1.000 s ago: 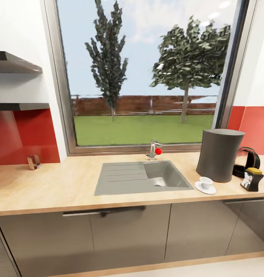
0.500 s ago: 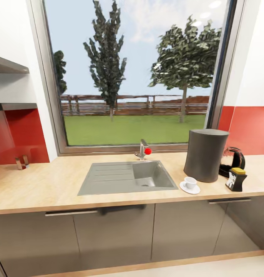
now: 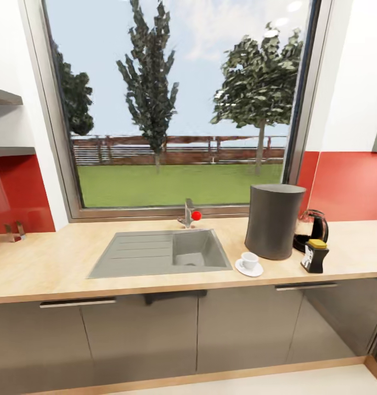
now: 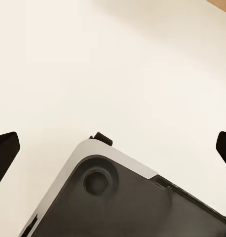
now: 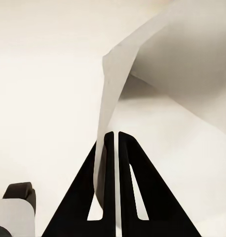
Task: Set up a coffee station on the kitchen countertop: keep the coffee maker on the countertop, move the bottle of coffee from the kitchen shelf to the counter next to the coffee maker, place a paper coffee filter on top of the coffee maker, put the saucer next to the coffee maker with the coffee cup on the saucer, and place the electric kettle next to the coffee maker.
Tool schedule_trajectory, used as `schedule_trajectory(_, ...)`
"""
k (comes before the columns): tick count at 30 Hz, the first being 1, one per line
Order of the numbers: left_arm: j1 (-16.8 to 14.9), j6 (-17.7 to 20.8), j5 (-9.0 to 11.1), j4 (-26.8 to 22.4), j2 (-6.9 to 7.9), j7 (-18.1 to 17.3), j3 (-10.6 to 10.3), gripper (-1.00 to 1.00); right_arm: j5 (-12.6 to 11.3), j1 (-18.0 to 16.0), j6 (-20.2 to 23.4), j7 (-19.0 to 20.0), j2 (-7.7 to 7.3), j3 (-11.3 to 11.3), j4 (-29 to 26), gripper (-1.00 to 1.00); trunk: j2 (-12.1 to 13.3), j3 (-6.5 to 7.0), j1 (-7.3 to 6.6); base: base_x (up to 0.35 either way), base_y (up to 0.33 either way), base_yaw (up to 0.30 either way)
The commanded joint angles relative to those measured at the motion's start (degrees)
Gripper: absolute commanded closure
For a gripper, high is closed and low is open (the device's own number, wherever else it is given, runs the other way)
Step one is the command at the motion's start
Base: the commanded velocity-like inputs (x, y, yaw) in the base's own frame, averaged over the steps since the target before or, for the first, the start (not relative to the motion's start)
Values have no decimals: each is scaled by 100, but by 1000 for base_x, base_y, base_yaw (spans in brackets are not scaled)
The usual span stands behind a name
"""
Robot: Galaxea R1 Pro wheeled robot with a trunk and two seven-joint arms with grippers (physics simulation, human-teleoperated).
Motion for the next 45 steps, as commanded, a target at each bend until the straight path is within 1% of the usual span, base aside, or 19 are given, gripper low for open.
schedule_trajectory(1,-6,-18,54,9,1,-43,-3,-100,13,-9,-38,22,-2,-18,20,100,-7,-10,1,0,-330,0)
schedule_trajectory(23,-6,-24,47,9,1,-43,-3,-100,13,-9,-35,22,2,-18,20,100,-7,-10,1,0,-330,0)
schedule_trajectory(33,-6,-27,38,6,1,-43,-5,-100,30,-1,50,45,74,-18,20,100,-7,-10,1,0,-330,0)
schedule_trajectory(38,-6,-27,37,8,1,-43,-10,-100,38,-1,356,99,159,-16,11,100,-7,-10,1,0,-330,0)
schedule_trajectory(45,-6,-27,45,8,1,-43,-12,-100,27,-1,381,88,193,-41,-4,100,-7,-10,1,0,-329,0)
